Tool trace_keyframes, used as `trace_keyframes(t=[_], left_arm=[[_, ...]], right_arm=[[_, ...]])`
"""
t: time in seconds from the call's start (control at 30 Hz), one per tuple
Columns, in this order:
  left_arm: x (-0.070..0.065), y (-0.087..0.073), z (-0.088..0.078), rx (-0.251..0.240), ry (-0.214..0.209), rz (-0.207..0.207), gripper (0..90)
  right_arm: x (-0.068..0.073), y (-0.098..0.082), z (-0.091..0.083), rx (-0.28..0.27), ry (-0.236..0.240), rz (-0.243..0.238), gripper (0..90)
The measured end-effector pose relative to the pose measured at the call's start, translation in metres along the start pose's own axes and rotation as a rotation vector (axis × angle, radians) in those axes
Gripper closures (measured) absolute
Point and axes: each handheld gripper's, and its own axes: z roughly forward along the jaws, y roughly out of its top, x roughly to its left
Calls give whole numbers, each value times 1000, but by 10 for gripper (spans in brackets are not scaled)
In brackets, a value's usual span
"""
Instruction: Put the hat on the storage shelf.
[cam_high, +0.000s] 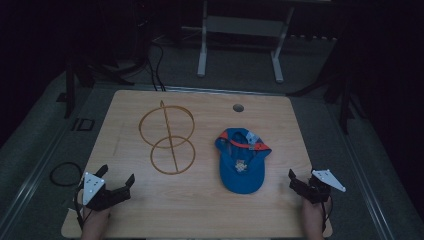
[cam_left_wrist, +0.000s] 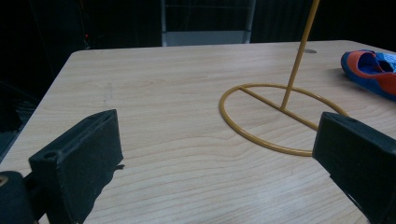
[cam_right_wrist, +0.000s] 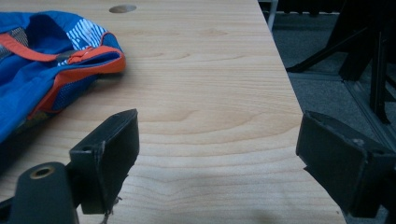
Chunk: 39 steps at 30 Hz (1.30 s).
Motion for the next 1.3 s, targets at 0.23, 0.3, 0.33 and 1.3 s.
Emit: trace_keyframes(t=[0.23,0.3,0.33,1.3], left_arm=[[2,-1,1,1,16,-42,18],[4,-1,1,-3,15,-62,18],[4,-1,1,-5,16,-63,18],[-4,1,2,40,9,-14,33]], right_arm=[[3,0,0,17,-3,-21,136],[3,0,0,18,-4,-22,139],[3,0,1,29,8,-24,140],[40,65,8,86,313,-105,126]])
